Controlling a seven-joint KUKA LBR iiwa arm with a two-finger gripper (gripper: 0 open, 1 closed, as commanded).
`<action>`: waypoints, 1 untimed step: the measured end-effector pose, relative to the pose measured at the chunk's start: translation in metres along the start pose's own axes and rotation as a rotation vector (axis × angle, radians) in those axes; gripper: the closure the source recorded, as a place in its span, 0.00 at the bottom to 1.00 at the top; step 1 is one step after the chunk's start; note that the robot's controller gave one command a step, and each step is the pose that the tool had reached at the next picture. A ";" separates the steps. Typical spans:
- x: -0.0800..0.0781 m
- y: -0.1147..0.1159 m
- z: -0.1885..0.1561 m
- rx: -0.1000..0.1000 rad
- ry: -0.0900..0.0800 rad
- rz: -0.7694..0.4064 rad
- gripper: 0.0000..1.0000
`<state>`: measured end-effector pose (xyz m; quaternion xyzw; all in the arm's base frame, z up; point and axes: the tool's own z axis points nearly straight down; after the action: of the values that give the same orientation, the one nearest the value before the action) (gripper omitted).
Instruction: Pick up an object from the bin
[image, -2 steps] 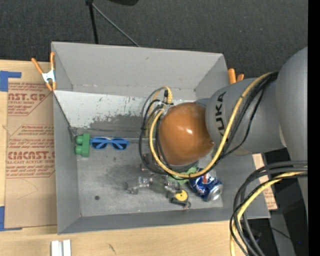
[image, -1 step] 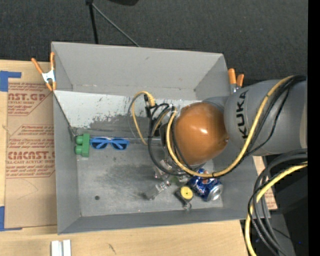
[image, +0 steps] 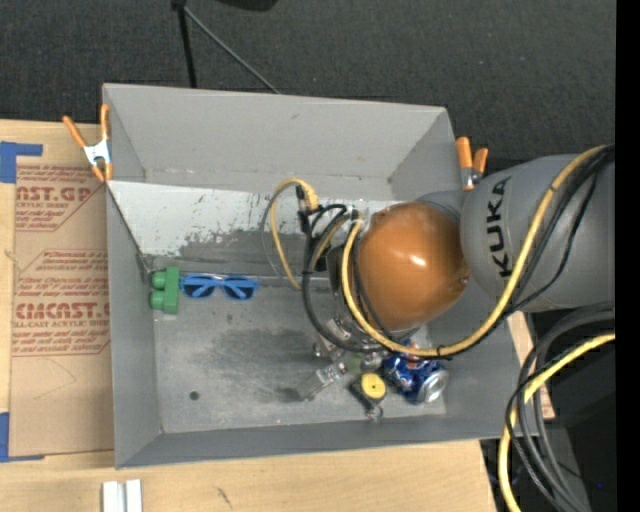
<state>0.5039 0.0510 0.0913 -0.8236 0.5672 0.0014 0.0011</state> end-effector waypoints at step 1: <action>0.004 0.000 -0.001 -0.002 0.000 -0.203 0.00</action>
Offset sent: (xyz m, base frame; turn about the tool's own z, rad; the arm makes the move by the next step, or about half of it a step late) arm 0.0027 -0.0056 0.0017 -0.2045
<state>0.5054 0.0471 0.0922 -0.8769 0.4807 0.0020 0.0004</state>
